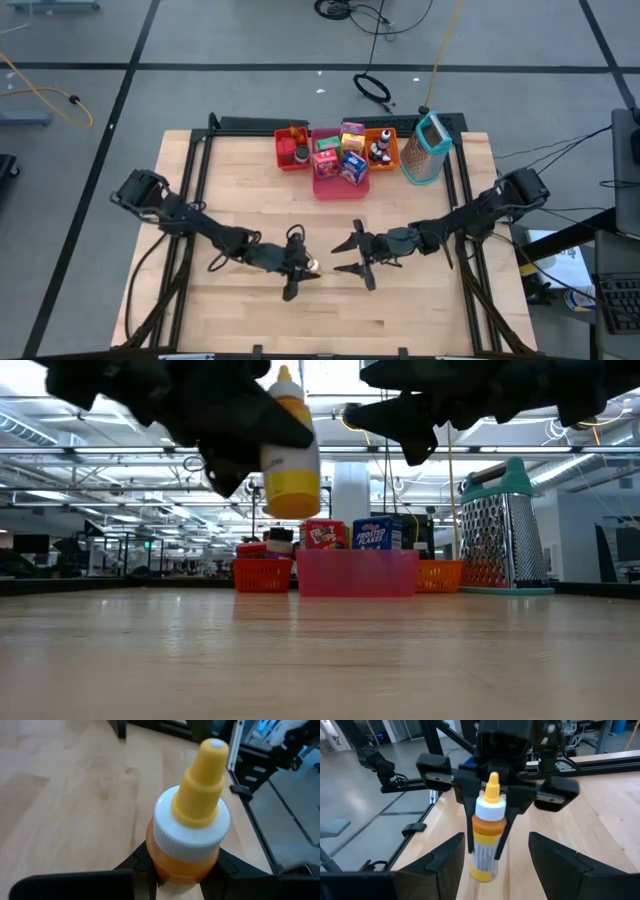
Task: Pick & Place Kitchen Items
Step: Put the yellow food coloring bottle into the orange bin
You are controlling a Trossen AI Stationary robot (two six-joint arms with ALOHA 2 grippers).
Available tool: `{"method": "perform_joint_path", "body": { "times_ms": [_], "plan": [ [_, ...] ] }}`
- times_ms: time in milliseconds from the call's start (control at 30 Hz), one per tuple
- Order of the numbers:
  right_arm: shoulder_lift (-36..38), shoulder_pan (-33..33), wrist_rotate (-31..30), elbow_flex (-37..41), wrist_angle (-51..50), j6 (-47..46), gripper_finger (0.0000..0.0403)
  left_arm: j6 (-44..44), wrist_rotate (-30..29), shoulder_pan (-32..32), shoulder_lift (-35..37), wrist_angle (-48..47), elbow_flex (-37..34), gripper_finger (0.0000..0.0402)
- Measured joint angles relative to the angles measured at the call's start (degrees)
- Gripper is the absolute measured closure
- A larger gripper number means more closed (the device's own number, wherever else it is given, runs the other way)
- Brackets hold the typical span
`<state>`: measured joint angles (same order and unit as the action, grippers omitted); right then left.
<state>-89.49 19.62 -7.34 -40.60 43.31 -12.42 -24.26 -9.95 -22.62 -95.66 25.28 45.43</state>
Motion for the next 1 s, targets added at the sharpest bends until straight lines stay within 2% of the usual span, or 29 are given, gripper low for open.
{"method": "perform_joint_path", "body": {
  "times_ms": [167, 267, 667, 1000],
  "plan": [
    [-0.45, 0.0, -0.51, -0.24, 1.44, -0.53, 0.019, 1.69, 0.58, 1.43, 0.0, -4.03, 3.11, 0.0309],
    [-0.46, -0.03, -3.26, -0.26, 1.56, -0.41, 0.019, 3.5, 1.05, 1.78, 0.02, -4.19, 4.48, 0.0309],
    [-0.55, -0.04, -3.19, -1.53, 3.17, -0.14, 0.019, 5.12, 1.1, 3.11, 0.02, -4.27, 5.55, 0.0309],
    [-9.55, -0.58, -3.03, -7.95, 3.59, 1.13, 0.019, 5.16, 1.08, 3.01, 0.02, -5.42, 5.56, 0.0309]
  ]
}}
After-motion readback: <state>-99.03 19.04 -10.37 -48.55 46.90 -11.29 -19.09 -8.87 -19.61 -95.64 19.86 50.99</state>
